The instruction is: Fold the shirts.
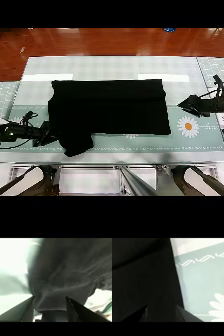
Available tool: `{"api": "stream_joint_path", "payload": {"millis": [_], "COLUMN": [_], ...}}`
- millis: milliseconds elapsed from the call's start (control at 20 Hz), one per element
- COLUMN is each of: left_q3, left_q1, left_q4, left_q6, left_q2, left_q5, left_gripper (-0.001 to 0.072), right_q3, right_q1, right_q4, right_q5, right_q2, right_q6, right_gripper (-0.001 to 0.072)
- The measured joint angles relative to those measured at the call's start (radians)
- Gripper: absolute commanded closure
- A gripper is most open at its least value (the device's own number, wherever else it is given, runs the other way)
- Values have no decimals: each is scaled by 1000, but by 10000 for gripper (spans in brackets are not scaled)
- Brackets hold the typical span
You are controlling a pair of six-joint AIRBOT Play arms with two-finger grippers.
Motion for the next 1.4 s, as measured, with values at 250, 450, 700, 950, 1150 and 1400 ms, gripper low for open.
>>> {"api": "stream_joint_path", "payload": {"millis": [250,450,700,950,1150,1400], "left_q3": [-18,-14,-14,-14,-14,-9], "left_q1": [-165,-209,-222,-224,-225,-225], "left_q4": [16,9,8,9,9,-1], "left_q6": [2,0,1,3,3,3], "left_q2": [-36,-43,-45,-45,-46,-46], "left_q5": [20,24,25,25,25,26], "left_gripper": [682,681,681,681,681,681], "right_q3": [-5,-39,-204,-269,-282,-278], "right_q1": [-10,-89,-119,-58,-34,80], "right_q4": [21,-78,-101,-116,-60,64], "right_q5": [-26,11,78,80,40,-75], "right_q2": [2,3,3,-15,-79,-141], "right_q6": [-1,43,48,45,38,8], "right_gripper": [303,303,302,302,303,691]}}
